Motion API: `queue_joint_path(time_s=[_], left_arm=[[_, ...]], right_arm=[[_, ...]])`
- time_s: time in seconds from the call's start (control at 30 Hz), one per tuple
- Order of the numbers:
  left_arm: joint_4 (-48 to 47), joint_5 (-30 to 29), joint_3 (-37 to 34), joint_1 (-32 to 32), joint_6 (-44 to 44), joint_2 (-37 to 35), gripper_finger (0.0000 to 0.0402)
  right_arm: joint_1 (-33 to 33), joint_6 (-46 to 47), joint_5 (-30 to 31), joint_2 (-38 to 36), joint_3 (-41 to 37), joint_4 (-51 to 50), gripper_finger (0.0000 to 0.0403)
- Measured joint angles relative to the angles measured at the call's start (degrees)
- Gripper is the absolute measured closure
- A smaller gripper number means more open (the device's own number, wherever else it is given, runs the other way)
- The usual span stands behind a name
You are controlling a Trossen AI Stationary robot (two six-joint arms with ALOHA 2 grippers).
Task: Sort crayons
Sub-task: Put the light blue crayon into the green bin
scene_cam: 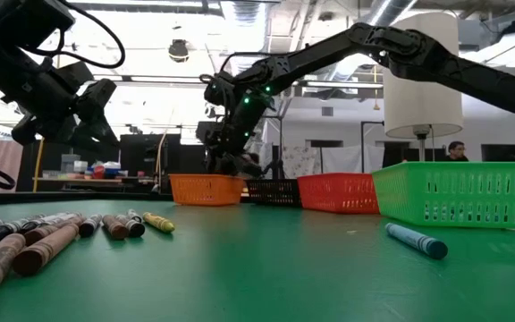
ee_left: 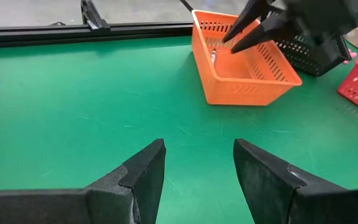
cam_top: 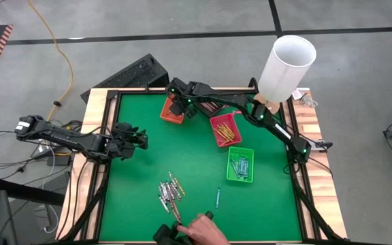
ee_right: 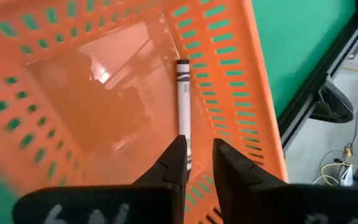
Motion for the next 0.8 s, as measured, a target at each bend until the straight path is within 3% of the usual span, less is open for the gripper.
queue_joint_path(time_s=[0.33, 0.63, 0.8], left_arm=[[0.23, 0.08, 0.0, 0.0, 0.16, 0.0, 0.0221], [0.37, 0.24, 0.0, 0.0, 0.44, -0.02, 0.0221], [0.34, 0.74, 0.0, -0.02, 1.34, -0.01, 0.0221]], right_arm=[[1.31, 1.21, 1.36, -9.28, 0.12, -5.31, 0.033], [6.37, 13.79, 0.42, -22.28, 0.12, -20.07, 0.033], [9.85, 23.58, -5.92, -28.14, 0.13, -30.8, 0.033]])
